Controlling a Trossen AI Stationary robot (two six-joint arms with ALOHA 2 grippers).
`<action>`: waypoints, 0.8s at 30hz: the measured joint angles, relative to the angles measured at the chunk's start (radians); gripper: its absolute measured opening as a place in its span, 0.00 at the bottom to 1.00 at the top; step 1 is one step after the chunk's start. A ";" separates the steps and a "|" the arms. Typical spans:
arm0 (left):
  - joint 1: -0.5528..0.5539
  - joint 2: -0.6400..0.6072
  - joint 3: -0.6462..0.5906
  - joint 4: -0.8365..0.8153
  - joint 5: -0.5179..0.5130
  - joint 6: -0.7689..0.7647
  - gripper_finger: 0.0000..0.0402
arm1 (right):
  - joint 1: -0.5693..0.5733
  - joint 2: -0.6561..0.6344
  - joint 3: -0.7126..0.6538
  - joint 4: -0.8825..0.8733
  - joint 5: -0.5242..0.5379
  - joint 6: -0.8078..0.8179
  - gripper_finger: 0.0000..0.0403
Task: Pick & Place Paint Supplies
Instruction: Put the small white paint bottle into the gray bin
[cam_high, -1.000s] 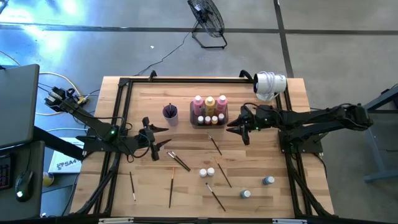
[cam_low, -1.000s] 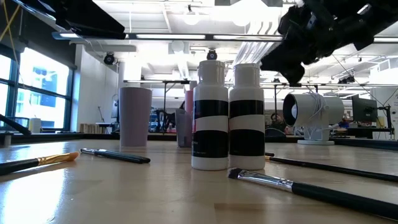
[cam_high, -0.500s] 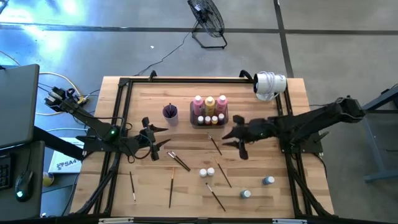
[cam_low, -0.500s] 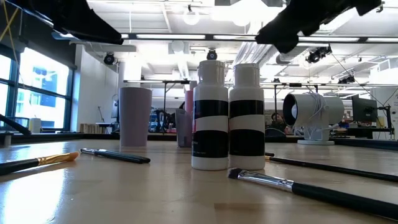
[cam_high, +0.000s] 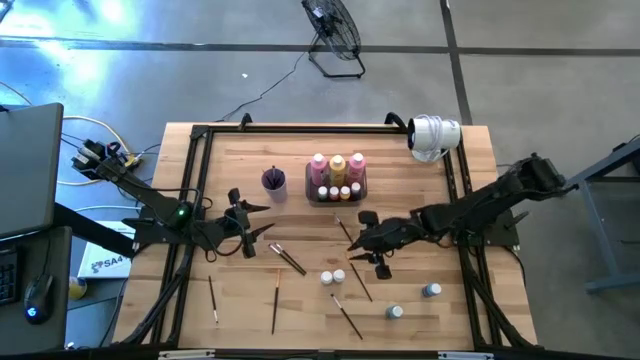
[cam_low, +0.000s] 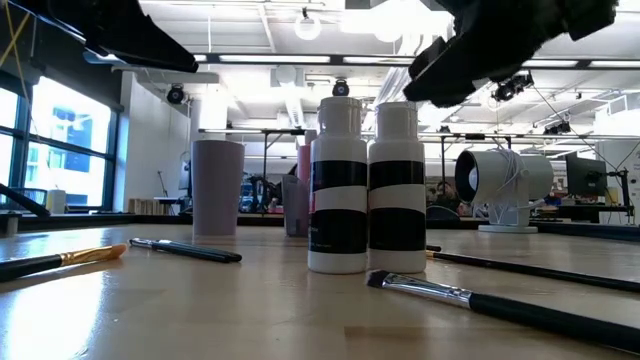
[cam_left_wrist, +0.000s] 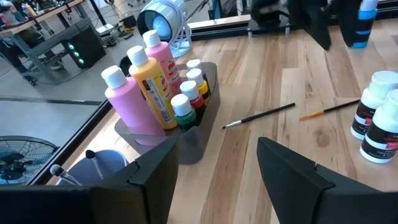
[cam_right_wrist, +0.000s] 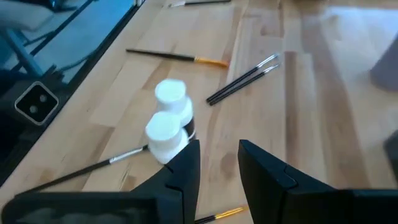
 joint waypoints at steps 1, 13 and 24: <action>0.000 0.000 0.000 0.000 0.000 0.000 0.53 | 0.006 0.015 0.000 0.012 -0.001 -0.001 0.25; 0.000 0.000 0.000 0.000 0.000 -0.019 0.53 | 0.063 0.080 0.000 0.060 0.014 0.058 0.56; 0.000 0.000 0.000 -0.015 0.002 -0.030 0.53 | 0.066 0.164 0.000 0.184 0.024 0.063 0.62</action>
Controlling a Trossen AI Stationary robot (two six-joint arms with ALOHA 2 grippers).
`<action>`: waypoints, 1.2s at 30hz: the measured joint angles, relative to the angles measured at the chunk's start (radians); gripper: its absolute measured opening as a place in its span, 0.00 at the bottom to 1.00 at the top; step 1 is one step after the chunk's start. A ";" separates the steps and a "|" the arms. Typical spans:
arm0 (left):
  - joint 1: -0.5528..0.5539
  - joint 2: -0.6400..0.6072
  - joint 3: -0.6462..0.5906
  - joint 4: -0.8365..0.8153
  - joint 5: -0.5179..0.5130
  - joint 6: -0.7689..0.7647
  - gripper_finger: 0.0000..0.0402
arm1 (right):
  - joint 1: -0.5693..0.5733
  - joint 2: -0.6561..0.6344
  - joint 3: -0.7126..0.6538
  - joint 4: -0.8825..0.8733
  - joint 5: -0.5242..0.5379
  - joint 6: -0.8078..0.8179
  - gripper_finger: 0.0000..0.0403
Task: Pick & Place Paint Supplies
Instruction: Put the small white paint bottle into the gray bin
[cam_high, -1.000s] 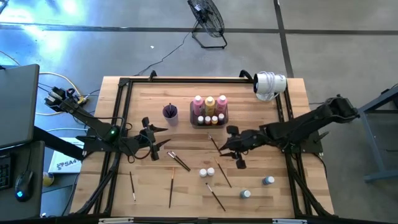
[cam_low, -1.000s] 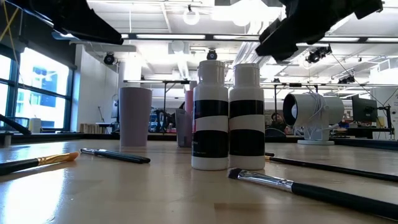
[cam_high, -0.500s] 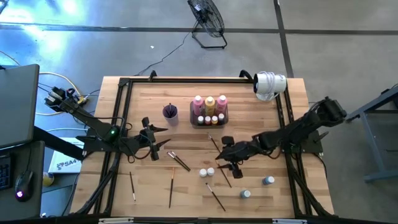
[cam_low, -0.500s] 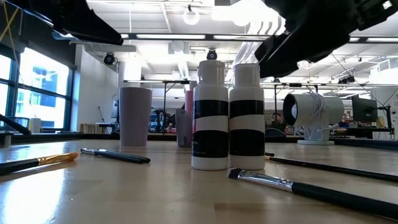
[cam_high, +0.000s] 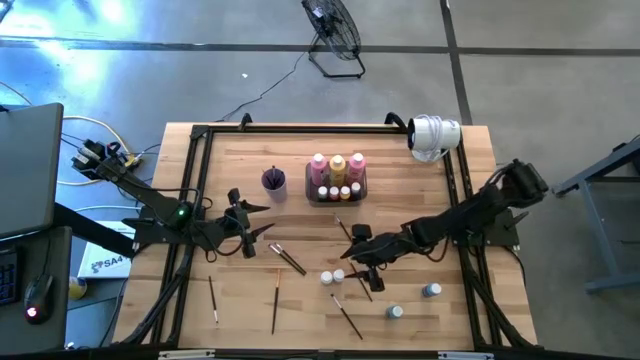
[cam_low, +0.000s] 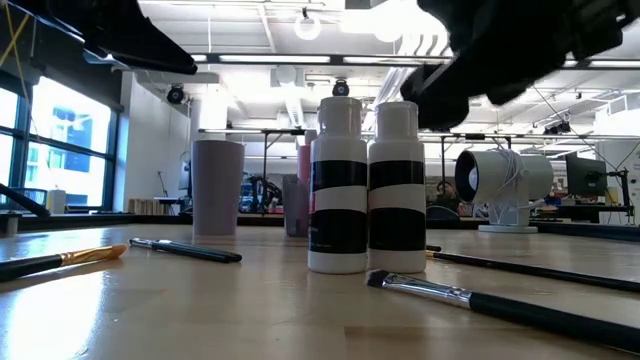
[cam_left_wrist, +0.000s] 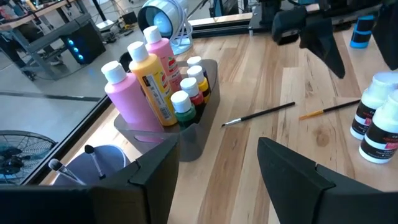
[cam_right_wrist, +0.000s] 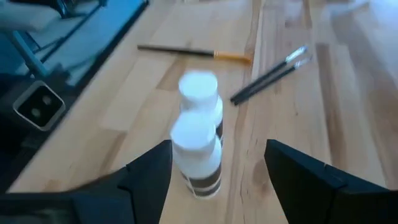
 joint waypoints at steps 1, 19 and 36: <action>0.000 0.000 0.000 0.000 0.000 0.000 0.53 | 0.000 0.012 0.000 0.002 0.000 0.000 0.62; 0.000 0.000 0.000 -0.008 -0.001 0.000 0.53 | 0.007 0.048 0.000 0.085 -0.025 0.025 0.62; 0.000 0.000 0.000 -0.013 -0.001 0.000 0.53 | 0.014 0.132 -0.001 0.196 -0.019 0.047 0.62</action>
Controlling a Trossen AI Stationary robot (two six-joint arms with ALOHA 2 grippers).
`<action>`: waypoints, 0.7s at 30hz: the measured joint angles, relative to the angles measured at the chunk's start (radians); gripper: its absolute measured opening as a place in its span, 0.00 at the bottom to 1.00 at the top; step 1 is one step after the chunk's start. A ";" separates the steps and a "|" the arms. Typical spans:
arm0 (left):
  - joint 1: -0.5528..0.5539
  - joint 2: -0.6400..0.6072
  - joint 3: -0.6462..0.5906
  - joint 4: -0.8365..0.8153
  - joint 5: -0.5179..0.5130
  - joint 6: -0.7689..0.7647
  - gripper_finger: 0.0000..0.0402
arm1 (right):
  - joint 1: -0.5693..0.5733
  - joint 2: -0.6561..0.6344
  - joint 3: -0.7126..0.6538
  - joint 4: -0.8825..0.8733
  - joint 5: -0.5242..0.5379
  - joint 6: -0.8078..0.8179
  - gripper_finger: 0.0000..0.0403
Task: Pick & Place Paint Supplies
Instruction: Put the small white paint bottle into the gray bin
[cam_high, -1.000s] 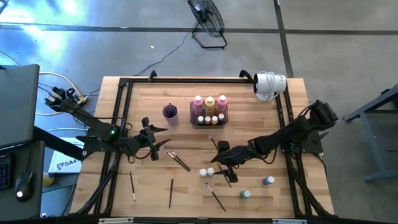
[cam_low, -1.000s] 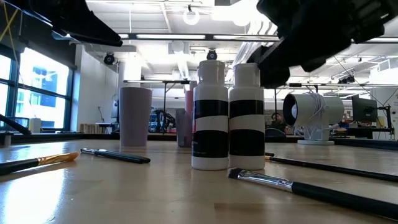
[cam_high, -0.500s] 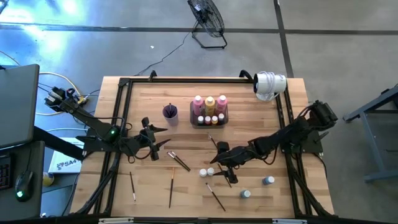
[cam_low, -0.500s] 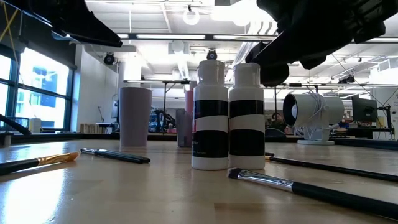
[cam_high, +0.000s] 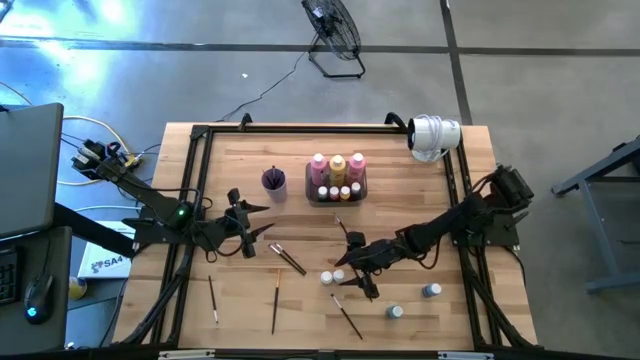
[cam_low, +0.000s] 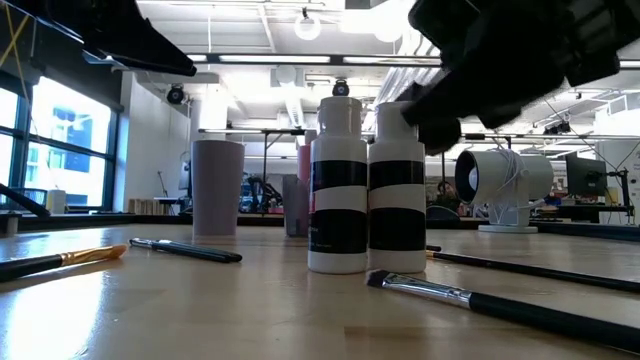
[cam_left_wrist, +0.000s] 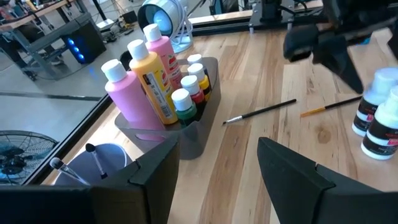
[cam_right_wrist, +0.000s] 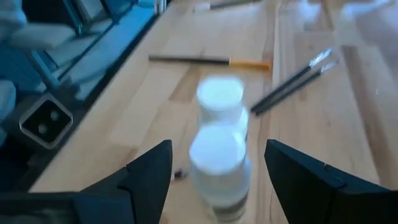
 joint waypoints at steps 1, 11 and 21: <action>0.000 0.000 0.000 -0.004 0.000 0.000 0.53 | -0.001 -0.001 0.001 0.009 0.001 0.000 0.62; 0.000 0.000 0.000 -0.048 0.007 -0.051 0.53 | -0.001 -0.002 0.001 0.025 -0.003 -0.002 0.57; 0.000 0.000 0.000 -0.047 0.006 -0.053 0.53 | -0.001 -0.002 0.001 0.017 0.000 0.005 0.49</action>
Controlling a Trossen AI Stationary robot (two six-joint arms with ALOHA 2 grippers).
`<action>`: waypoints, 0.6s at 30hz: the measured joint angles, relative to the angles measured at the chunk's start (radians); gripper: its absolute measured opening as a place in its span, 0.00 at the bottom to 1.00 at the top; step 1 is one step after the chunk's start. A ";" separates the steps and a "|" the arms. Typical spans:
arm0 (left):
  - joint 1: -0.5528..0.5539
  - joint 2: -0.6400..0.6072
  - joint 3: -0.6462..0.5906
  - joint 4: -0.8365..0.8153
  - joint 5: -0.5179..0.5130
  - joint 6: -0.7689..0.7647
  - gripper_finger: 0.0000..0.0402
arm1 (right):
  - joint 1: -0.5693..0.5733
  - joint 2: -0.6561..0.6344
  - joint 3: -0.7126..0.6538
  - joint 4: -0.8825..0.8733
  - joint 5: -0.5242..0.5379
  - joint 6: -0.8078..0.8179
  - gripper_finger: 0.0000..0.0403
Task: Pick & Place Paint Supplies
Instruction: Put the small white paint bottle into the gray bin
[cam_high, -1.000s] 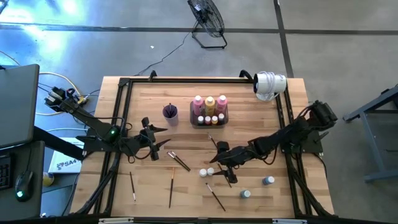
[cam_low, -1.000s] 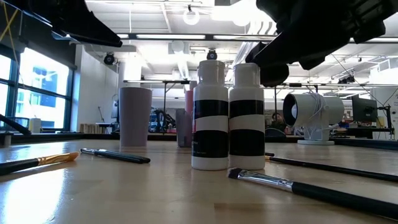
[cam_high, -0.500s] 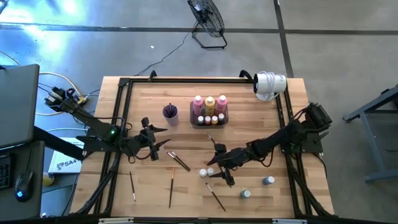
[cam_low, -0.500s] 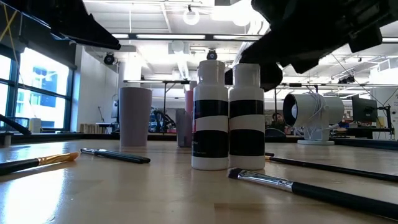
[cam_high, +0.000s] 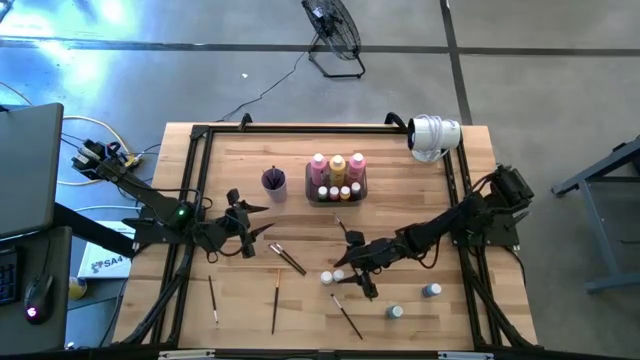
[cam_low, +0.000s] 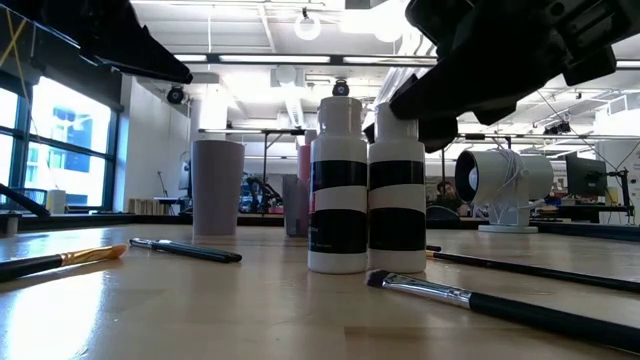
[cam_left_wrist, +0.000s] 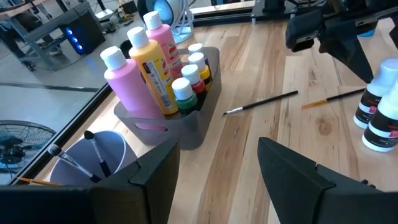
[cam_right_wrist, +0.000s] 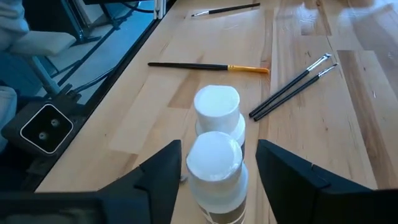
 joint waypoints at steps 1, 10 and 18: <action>0.000 0.000 0.000 0.000 0.000 0.000 0.53 | 0.000 0.000 0.000 0.000 0.000 0.000 0.48; 0.000 0.000 0.000 0.000 0.000 0.000 0.53 | 0.000 0.000 0.000 0.001 0.001 0.000 0.27; 0.000 0.000 0.000 0.000 0.000 0.000 0.53 | 0.000 -0.012 0.000 -0.007 0.002 0.025 0.30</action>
